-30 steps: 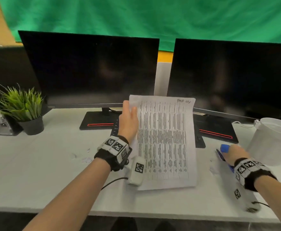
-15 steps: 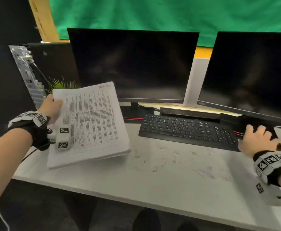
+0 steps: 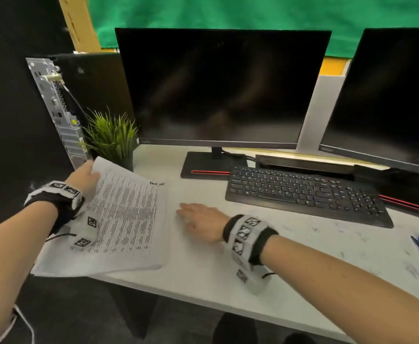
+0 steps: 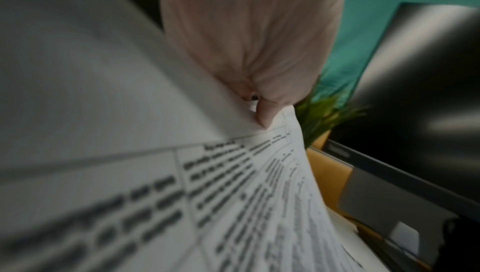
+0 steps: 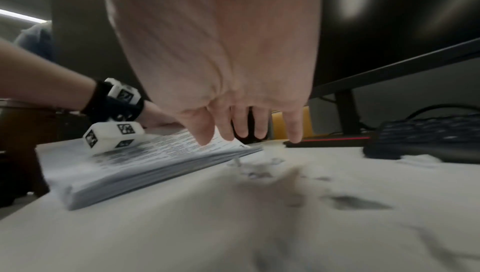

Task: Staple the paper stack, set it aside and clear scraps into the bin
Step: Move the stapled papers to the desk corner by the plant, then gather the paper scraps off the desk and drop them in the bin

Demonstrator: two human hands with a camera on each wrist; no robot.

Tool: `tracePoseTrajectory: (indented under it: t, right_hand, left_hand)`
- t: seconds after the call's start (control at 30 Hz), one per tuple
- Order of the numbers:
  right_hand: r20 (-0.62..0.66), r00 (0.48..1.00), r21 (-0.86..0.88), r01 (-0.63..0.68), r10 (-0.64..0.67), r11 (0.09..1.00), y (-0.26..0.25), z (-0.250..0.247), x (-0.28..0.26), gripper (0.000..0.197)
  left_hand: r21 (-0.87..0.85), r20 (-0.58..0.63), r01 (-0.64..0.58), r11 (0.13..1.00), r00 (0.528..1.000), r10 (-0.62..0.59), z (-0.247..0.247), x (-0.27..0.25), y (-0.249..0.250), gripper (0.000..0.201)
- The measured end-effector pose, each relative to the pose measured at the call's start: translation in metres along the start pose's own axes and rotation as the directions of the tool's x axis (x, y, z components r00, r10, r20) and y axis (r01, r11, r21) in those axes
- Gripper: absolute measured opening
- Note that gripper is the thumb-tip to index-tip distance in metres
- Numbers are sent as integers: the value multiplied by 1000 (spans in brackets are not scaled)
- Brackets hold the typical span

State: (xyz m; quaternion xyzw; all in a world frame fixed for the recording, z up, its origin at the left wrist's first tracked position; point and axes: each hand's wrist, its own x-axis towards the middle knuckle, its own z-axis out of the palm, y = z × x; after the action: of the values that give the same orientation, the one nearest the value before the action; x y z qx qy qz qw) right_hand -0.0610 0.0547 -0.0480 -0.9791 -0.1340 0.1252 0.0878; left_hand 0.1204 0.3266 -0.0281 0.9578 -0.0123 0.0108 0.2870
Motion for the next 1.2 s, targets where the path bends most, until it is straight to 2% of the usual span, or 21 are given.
tracePoseTrajectory:
  t: [0.07, 0.13, 0.2, 0.27, 0.33, 0.4, 0.43, 0.5, 0.6, 0.67, 0.73, 0.8, 0.9, 0.97, 1.0, 1.03, 1.1, 1.2]
  right_hand:
    - [80, 997, -8, -6, 6, 1000, -12, 5, 15, 57]
    - [124, 991, -15, -43, 45, 999, -11, 8, 18, 61]
    - [147, 987, -35, -62, 66, 997, -1, 10, 3, 61]
    - [155, 982, -70, -95, 105, 993, 15, 9, -22, 56]
    - [164, 970, -190, -145, 177, 971, 31, 3, -51, 49]
    - [83, 964, -345, -209, 251, 915, 46, -10, -69, 40]
    - [24, 962, -358, -245, 271, 901, 54, -16, -71, 39]
    - [-24, 960, -248, -275, 278, 929, 68, -22, -66, 42]
    - [80, 963, -78, -251, 257, 965, 76, -17, -49, 51]
    - [91, 958, -56, -267, 272, 962, 76, -9, -45, 52]
    - [113, 951, -28, -285, 287, 958, 75, -3, -53, 53]
    - [191, 945, -34, -264, 266, 964, 74, 0, -76, 49]
    - [241, 943, 24, -242, 229, 970, 84, -1, -123, 40]
    - [160, 958, 92, -253, 237, 963, 100, -4, -154, 39]
    - [105, 954, 104, -292, 282, 951, 111, -6, -167, 40]
    - [50, 935, 101, -353, 350, 930, 123, -8, -179, 41]
    - [-22, 861, 89, -504, 508, 859, 154, -10, -200, 41]
    - [-20, 723, 85, -687, 691, 721, 188, -7, -222, 44]
  left_hand:
    - [83, -14, -6, 997, 1000, 7, 6, -5, 13, 24]
    - [176, -41, -14, 984, 999, 21, 11, -10, 26, 27]
    - [245, -84, 4, 970, 996, 17, 16, -13, 40, 48]
    - [317, -115, -31, 948, 991, 70, 21, -23, 60, 63]
    - [357, -97, -138, 924, 978, 184, 32, -37, 81, 55]
    - [315, -46, -272, 909, 953, 301, 49, -56, 106, 40]
    - [255, -9, -327, 910, 940, 340, 59, -67, 118, 34]
    - [165, 124, -399, 902, 916, 383, 81, -93, 141, 30]
    - [193, 401, -421, 886, 858, 320, 114, -126, 162, 45]
    - [305, 501, -387, 870, 842, 199, 133, -143, 165, 60]
    - [420, 525, -323, 848, 849, 63, 142, -155, 166, 73]
    - [486, 528, -305, 819, 850, 4, 147, -166, 171, 77]
    - [478, 580, -362, 800, 814, 22, 154, -183, 188, 82]
    - [435, 626, -409, 802, 778, 58, 165, -195, 203, 82]
    - [413, 648, -438, 798, 757, 80, 171, -202, 212, 82]
    - [388, 673, -469, 793, 733, 104, 177, -210, 221, 81]
    - [340, 707, -522, 782, 691, 154, 187, -227, 239, 80]
    - [298, 743, -586, 753, 638, 203, 197, -244, 261, 78]
